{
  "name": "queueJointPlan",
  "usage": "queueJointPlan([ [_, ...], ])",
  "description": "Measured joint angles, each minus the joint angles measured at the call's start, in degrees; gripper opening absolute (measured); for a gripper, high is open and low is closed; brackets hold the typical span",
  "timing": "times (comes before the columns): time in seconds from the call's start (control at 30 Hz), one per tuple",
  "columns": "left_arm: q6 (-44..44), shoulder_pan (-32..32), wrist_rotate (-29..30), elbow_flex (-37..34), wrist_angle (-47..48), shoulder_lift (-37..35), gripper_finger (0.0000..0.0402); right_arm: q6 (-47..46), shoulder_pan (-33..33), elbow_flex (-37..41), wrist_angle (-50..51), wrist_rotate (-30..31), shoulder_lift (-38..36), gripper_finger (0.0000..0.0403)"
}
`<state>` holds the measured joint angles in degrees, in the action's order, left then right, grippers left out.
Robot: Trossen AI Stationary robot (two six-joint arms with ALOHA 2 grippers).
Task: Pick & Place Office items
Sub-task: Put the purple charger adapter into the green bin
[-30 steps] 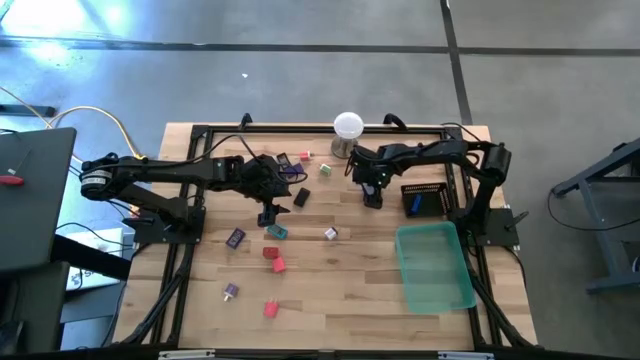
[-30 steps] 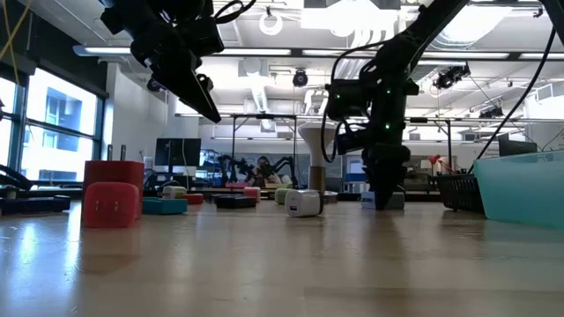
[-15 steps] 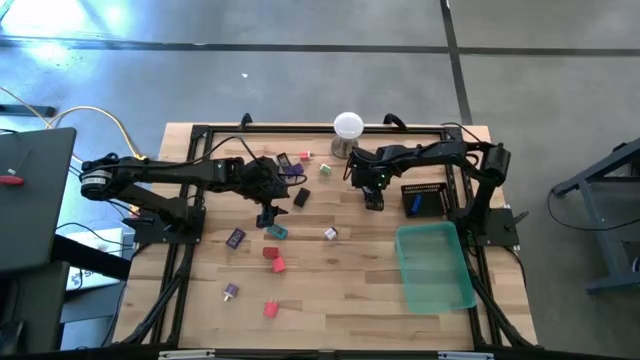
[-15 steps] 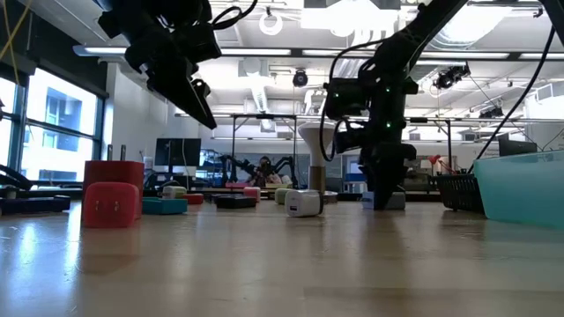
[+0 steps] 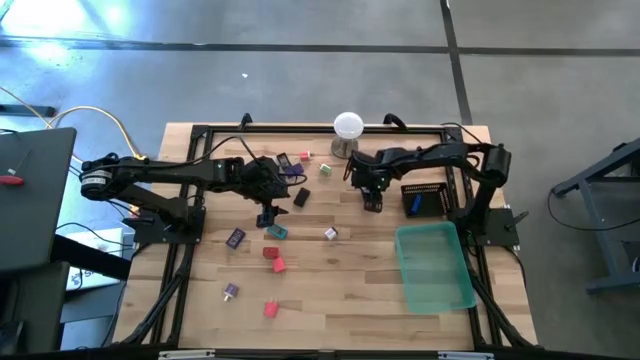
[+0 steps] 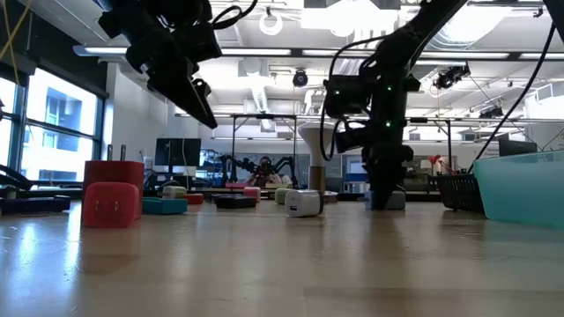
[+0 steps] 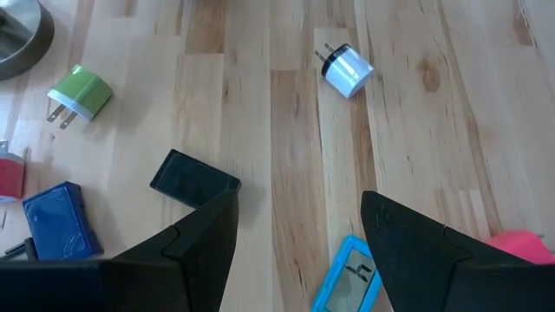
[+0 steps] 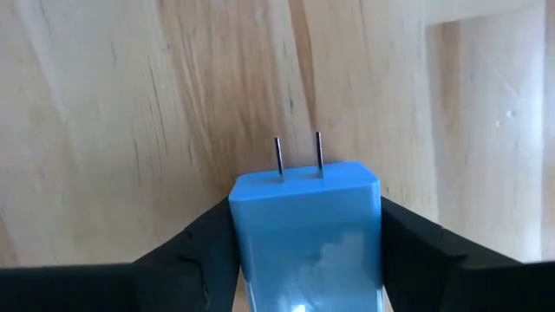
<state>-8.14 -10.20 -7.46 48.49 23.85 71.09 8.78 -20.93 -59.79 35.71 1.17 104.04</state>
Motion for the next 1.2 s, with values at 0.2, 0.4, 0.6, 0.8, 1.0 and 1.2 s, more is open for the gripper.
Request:
queueJointPlan([
  [0.2,0.0,-0.02,0.0,-0.02,0.05,0.0,0.0234,-3.62,3.15,0.02,2.03,6.59,-8.4,0.0203],
  [0.4,0.0,-0.01,-0.02,-0.02,0.09,0.0,0.0234,-10.99,7.61,0.02,6.91,7.7,-18.83,0.0203],
  [0.6,0.02,-0.01,-0.02,-0.02,0.11,0.0,0.0234,-22.88,14.32,-0.04,16.53,8.92,-27.35,0.0203],
  [0.8,0.02,-0.02,-0.02,-0.02,0.1,0.0,0.0234,-40.2,22.67,-0.04,27.21,9.31,-32.71,0.0203],
  [1.0,0.02,-0.01,-0.02,-0.02,-0.17,0.0,0.0234,-59.15,30.92,-0.06,32.58,8.01,-34.31,0.0206],
  [1.2,0.07,-0.02,-0.04,-0.02,-0.13,0.0,0.0234,-75.63,40.33,-0.06,36.26,9.36,-33.2,0.0203],
])
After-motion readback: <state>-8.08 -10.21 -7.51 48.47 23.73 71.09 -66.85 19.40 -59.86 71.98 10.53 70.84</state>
